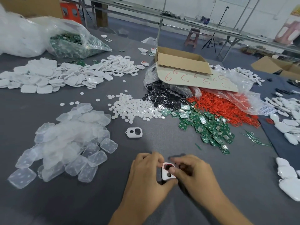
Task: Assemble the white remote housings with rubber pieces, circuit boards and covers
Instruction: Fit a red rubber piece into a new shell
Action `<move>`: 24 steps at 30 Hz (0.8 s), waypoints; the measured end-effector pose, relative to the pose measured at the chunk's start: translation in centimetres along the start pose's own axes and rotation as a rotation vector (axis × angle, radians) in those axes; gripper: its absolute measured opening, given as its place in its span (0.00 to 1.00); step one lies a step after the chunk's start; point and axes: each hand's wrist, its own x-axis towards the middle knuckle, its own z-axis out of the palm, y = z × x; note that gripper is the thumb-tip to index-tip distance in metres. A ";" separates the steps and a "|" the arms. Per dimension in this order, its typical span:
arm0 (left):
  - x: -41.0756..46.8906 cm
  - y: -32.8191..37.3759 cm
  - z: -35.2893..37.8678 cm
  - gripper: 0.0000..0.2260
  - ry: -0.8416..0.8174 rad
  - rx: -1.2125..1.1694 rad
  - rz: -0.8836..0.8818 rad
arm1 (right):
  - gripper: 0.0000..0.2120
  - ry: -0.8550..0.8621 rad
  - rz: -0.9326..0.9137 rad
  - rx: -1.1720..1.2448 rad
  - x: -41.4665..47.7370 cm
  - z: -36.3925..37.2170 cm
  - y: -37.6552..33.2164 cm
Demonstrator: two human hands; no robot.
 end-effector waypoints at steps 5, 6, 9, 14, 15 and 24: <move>-0.3 0.2 -0.1 0.12 0.040 -0.088 0.011 | 0.16 0.092 0.124 0.333 -1.7 1.2 -0.7; -0.3 0.0 -0.1 0.10 0.039 -0.097 0.025 | 0.16 0.104 0.112 0.331 -1.9 1.4 -1.0; -0.2 -0.6 0.1 0.07 0.045 -0.023 0.088 | 0.15 0.125 -0.008 0.088 -2.0 2.2 -0.9; 0.3 -0.6 0.4 0.09 0.028 -0.014 0.034 | 0.13 0.104 -0.102 -0.006 -1.2 1.8 -0.3; 0.6 -0.4 0.2 0.08 0.040 -0.049 0.014 | 0.14 0.109 -0.135 -0.010 -0.9 1.4 -0.3; 15.9 1.2 -0.9 0.06 0.117 0.026 -0.098 | 0.11 0.209 -0.139 -0.080 14.3 0.7 -3.6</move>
